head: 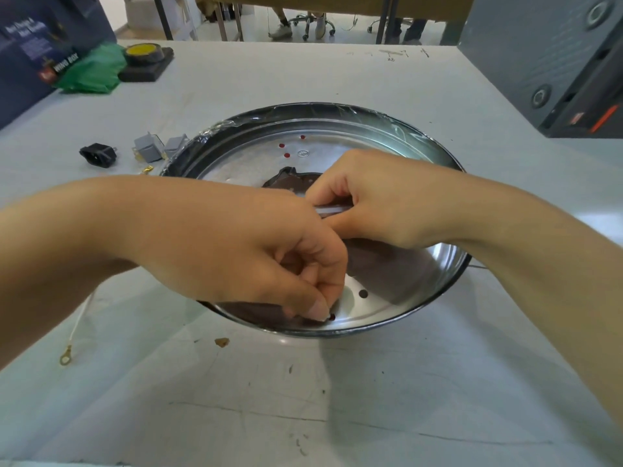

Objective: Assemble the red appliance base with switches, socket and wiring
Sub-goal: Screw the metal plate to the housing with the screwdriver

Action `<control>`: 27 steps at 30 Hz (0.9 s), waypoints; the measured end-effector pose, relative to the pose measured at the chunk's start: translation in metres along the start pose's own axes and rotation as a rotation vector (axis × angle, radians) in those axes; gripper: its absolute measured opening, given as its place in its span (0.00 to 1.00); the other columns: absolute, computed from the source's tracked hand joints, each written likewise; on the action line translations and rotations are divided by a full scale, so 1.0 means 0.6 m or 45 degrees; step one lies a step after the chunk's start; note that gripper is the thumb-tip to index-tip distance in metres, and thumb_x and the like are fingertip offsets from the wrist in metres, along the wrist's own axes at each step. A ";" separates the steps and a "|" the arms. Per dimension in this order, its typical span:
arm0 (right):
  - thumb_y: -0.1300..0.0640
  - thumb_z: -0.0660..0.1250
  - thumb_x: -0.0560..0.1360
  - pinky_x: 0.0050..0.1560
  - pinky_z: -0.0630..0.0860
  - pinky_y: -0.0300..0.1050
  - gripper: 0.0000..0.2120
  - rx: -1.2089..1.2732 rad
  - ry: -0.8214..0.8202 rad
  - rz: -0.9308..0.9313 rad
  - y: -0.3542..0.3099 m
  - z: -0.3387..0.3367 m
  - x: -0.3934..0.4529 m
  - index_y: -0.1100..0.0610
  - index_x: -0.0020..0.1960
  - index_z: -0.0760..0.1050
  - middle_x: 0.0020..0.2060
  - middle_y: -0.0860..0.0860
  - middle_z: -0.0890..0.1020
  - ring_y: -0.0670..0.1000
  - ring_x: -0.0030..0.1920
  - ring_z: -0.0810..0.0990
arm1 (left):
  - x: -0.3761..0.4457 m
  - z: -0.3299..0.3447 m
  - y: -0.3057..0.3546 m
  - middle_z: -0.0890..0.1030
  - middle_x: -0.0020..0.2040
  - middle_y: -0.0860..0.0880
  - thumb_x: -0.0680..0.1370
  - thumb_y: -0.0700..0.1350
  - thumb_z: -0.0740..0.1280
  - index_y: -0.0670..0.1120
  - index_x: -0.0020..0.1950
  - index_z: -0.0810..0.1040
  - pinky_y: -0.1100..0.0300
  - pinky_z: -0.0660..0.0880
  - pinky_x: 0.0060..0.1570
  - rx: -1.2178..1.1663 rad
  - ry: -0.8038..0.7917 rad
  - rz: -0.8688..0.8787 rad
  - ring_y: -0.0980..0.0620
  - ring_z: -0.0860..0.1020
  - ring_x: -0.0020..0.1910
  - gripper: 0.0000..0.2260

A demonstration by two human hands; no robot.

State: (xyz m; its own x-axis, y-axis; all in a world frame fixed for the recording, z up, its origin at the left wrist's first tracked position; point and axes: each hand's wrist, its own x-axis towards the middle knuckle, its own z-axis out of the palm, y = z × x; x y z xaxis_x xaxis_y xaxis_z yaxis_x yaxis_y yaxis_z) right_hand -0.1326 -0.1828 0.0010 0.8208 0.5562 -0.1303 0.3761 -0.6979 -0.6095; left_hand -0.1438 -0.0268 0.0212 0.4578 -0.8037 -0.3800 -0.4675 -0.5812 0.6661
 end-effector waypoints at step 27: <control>0.56 0.68 0.74 0.33 0.71 0.40 0.07 -0.042 0.028 0.003 0.010 0.002 0.005 0.57 0.44 0.83 0.33 0.53 0.82 0.42 0.31 0.71 | -0.002 -0.004 -0.001 0.81 0.32 0.51 0.69 0.50 0.67 0.55 0.40 0.79 0.77 0.68 0.27 0.037 0.023 -0.136 0.61 0.77 0.25 0.03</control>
State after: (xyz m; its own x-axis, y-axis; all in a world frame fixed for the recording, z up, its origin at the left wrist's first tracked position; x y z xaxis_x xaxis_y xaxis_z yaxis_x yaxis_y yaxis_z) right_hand -0.1281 -0.1848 -0.0041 0.8309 0.5446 -0.1141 0.3877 -0.7138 -0.5833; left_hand -0.1424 -0.0250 0.0230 0.5197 -0.7345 -0.4364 -0.4368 -0.6674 0.6031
